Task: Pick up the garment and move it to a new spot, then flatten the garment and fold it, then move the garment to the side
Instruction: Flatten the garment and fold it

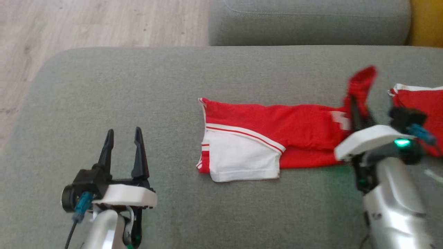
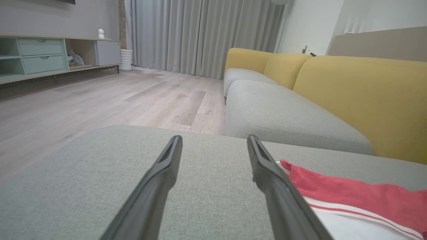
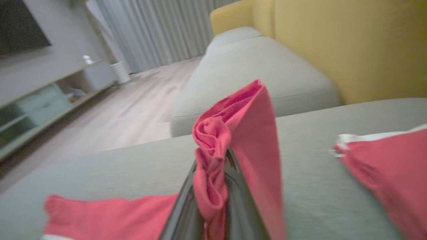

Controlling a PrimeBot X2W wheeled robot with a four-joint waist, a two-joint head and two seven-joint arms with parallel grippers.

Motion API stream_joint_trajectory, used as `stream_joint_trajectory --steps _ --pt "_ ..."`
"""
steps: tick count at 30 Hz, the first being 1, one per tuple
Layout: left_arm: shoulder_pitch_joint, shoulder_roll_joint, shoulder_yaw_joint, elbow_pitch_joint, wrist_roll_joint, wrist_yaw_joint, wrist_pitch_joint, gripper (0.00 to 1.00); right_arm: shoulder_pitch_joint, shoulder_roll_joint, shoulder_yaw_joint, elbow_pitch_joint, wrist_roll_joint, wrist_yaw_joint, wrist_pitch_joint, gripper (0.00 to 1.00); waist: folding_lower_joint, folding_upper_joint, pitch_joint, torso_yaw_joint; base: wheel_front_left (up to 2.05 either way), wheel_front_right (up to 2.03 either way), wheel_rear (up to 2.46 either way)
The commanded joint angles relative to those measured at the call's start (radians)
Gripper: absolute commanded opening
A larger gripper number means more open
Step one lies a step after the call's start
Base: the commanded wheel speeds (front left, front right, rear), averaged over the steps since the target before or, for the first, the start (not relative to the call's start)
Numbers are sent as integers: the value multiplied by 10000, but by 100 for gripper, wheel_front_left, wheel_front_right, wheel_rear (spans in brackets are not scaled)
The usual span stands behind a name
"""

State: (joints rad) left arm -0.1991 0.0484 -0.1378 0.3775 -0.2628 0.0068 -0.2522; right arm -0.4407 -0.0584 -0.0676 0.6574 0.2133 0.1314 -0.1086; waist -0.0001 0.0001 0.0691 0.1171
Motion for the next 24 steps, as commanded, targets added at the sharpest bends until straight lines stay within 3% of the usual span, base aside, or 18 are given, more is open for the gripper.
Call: stream_joint_trajectory --steps 1,10,24 --pt "-299 30 219 -262 49 -64 -95 100 -437 75 989 -449 811 -7 52 0 1 -1 -27 167 0 0 0" --pt "-451 22 -58 -122 81 -100 -95 100 -884 80 4535 -96 3253 -7 -407 0 1 -1 75 839 0 0 0" --pt "-740 19 -709 -10 -266 55 -95 100 -1546 81 7014 1581 5080 -7 -1242 0 1 -1 467 1905 0 0 0"
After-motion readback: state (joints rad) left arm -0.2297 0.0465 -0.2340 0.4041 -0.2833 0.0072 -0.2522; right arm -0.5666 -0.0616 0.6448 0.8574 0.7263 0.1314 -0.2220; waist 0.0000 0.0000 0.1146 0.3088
